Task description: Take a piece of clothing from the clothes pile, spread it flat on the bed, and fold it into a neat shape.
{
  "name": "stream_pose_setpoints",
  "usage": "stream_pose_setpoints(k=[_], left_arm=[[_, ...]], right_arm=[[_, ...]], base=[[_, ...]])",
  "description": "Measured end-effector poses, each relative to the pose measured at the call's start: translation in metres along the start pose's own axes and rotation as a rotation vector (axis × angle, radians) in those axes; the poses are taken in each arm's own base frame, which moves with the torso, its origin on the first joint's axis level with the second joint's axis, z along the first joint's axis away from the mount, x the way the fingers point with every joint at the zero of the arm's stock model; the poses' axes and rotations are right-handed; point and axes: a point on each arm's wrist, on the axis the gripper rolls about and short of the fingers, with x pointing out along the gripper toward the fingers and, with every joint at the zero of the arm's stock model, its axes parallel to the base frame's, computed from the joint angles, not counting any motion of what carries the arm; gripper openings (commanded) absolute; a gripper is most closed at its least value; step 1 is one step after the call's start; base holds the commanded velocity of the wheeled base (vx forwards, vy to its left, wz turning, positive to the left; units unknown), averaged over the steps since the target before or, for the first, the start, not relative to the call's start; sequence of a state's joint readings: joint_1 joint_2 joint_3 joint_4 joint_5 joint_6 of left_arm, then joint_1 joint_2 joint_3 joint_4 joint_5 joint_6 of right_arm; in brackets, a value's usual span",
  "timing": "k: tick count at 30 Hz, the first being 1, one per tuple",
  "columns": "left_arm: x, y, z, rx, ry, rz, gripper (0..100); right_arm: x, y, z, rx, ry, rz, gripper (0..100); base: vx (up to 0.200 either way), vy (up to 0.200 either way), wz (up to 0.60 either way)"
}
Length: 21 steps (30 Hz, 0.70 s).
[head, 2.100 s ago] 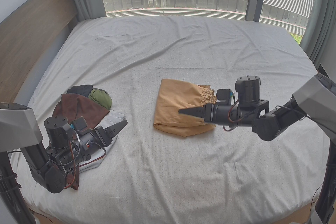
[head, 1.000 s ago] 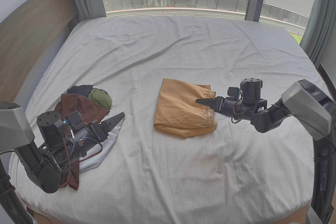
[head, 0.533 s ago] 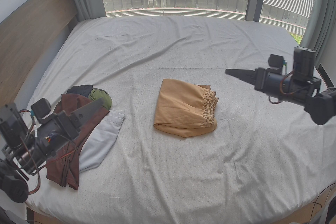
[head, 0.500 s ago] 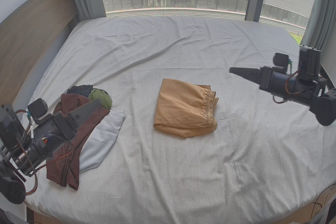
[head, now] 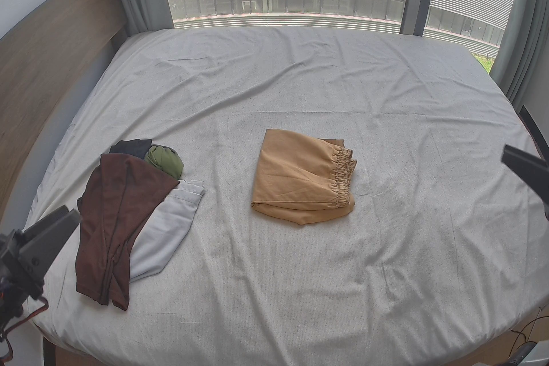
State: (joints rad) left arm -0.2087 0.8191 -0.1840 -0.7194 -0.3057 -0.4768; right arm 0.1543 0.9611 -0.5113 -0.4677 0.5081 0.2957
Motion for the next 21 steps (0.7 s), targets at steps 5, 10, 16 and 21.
stream_pose_setpoints(k=[5, 10, 16, 21], left_arm=[[-0.034, 0.000, -0.018, 0.069, 0.001, 0.077, 100], [-0.065, 0.004, -0.043, 0.160, -0.005, 0.205, 100], [-0.094, 0.011, -0.079, 0.339, -0.004, 0.400, 100], [-0.103, 0.015, -0.093, 0.469, -0.006, 0.497, 100]], right_arm=[[-0.049, 0.014, -0.032, -0.052, -0.027, -0.117, 100], [-0.087, 0.020, -0.074, -0.137, -0.049, -0.303, 100], [-0.118, 0.020, -0.132, -0.297, -0.039, -0.524, 100], [-0.125, 0.018, -0.154, -0.281, -0.078, -0.576, 100]], base=[[0.000, 0.000, 0.00], [0.000, 0.000, 0.00], [0.000, 0.000, 0.00], [0.000, 0.000, 0.00]])
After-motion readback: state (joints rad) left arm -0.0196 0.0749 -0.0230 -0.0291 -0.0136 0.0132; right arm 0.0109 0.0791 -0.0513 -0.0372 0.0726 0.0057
